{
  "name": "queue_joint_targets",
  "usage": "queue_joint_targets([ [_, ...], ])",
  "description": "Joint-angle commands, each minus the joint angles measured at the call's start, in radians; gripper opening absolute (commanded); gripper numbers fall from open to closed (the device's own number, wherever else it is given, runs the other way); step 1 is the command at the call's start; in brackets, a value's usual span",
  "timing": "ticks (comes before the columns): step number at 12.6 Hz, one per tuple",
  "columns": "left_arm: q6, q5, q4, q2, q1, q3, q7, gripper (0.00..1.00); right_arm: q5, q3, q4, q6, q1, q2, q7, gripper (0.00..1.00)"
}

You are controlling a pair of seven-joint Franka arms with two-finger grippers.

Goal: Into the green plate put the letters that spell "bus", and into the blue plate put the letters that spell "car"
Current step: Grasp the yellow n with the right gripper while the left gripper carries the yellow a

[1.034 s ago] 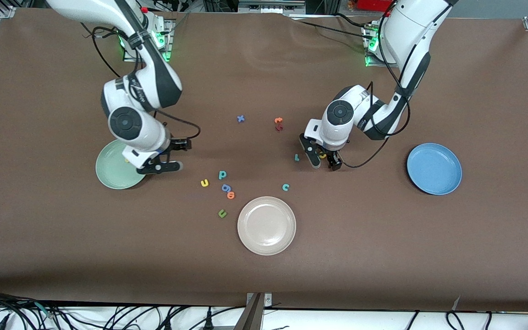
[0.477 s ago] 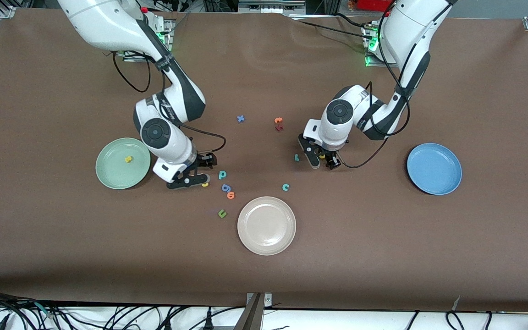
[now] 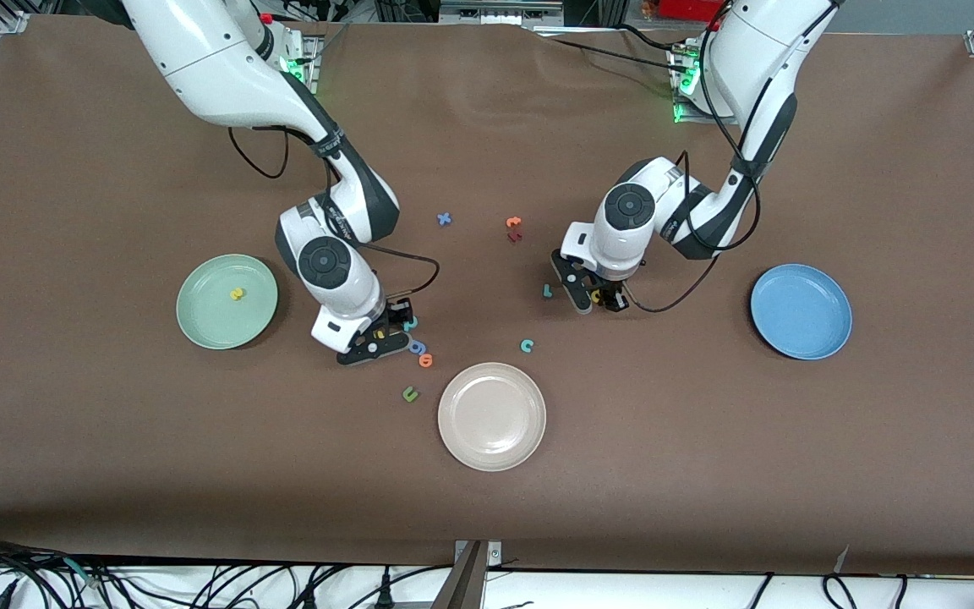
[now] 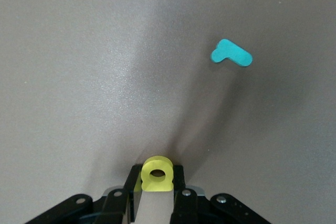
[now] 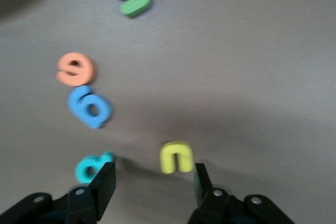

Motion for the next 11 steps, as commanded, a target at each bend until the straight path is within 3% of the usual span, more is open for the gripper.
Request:
queue_joint_targets([
  [1,0.0,0.03,0.007,-0.012,0.01,0.033,-0.02,0.0,-0.024,0.006,0.033,-0.005,-0.027,0.016,-0.06,0.68],
  [5,-0.128,-0.015,0.012,-0.128,0.082,0.059,-0.014,0.0,-0.008,0.016,0.022,-0.005,-0.04,0.019,-0.048,0.66],
  [7,-0.231,-0.047,0.012,-0.194,0.137,0.061,-0.007,0.0,0.065,0.016,0.024,-0.004,-0.039,0.021,-0.053,0.65],
  [9,-0.296,-0.05,0.01,-0.239,0.206,0.067,0.015,0.0,0.068,0.016,0.022,-0.004,-0.036,0.024,-0.05,0.64],
  [11,-0.345,-0.05,0.007,-0.268,0.242,0.105,0.044,0.0,0.068,0.014,0.021,-0.004,-0.039,0.024,-0.069,0.53],
])
